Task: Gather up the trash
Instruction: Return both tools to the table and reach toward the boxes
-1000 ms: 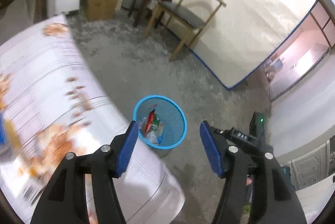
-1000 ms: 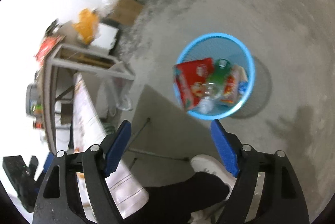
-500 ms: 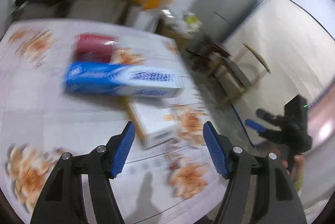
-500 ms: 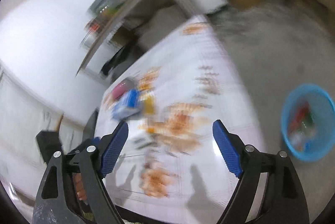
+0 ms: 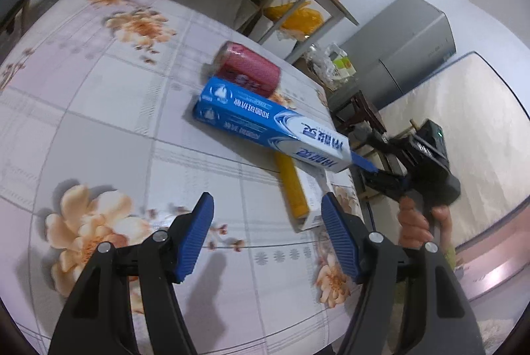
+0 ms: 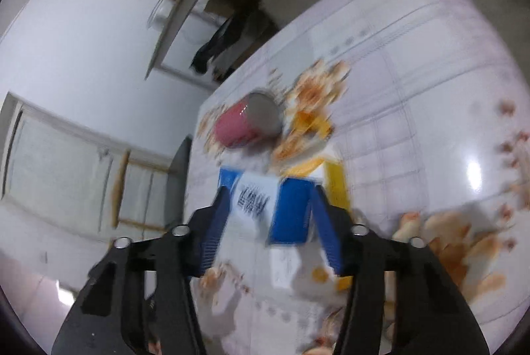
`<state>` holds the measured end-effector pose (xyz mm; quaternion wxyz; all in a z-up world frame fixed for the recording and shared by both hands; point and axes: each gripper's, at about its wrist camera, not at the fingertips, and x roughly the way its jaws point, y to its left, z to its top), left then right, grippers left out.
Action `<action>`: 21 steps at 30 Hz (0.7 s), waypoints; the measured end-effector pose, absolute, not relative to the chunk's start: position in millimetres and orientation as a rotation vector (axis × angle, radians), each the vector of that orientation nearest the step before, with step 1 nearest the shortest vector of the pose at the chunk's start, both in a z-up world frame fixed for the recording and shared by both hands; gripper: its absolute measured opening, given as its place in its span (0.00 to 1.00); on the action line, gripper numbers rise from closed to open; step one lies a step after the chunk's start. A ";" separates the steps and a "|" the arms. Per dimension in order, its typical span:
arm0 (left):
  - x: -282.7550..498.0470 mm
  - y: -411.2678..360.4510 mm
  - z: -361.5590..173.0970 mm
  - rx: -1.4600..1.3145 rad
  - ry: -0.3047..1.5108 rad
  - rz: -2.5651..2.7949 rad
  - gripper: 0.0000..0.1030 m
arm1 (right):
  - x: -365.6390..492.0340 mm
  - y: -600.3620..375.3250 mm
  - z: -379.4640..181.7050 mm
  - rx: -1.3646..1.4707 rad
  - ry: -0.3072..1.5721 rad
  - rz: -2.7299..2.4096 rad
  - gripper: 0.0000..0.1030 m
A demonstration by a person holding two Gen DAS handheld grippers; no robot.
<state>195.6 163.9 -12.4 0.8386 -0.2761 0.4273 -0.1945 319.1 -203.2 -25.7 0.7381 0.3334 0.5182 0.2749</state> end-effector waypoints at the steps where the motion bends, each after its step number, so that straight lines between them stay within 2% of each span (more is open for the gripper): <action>1: 193.9 169.8 -13.3 -0.592 0.905 -0.401 0.63 | 310.9 -198.3 -24.7 0.733 1.153 0.639 0.40; 6: 190.8 195.1 -23.0 -0.649 0.915 -0.364 0.63 | 255.5 -159.2 -12.7 0.692 1.248 0.869 0.40; 10: 192.8 205.7 -27.0 -0.679 0.922 -0.345 0.63 | 223.2 -134.3 -6.2 0.541 1.278 0.868 0.41; 15: 200.1 199.4 -27.9 -0.688 0.936 -0.359 0.63 | 252.9 -161.5 13.4 0.504 1.120 0.635 0.49; 18: 203.1 192.6 -29.9 -0.696 0.945 -0.361 0.63 | 290.3 -176.1 16.8 0.528 1.029 0.513 0.50; 21: 202.7 190.0 -32.0 -0.705 0.954 -0.364 0.63 | 320.3 -176.8 5.5 0.575 1.024 0.480 0.50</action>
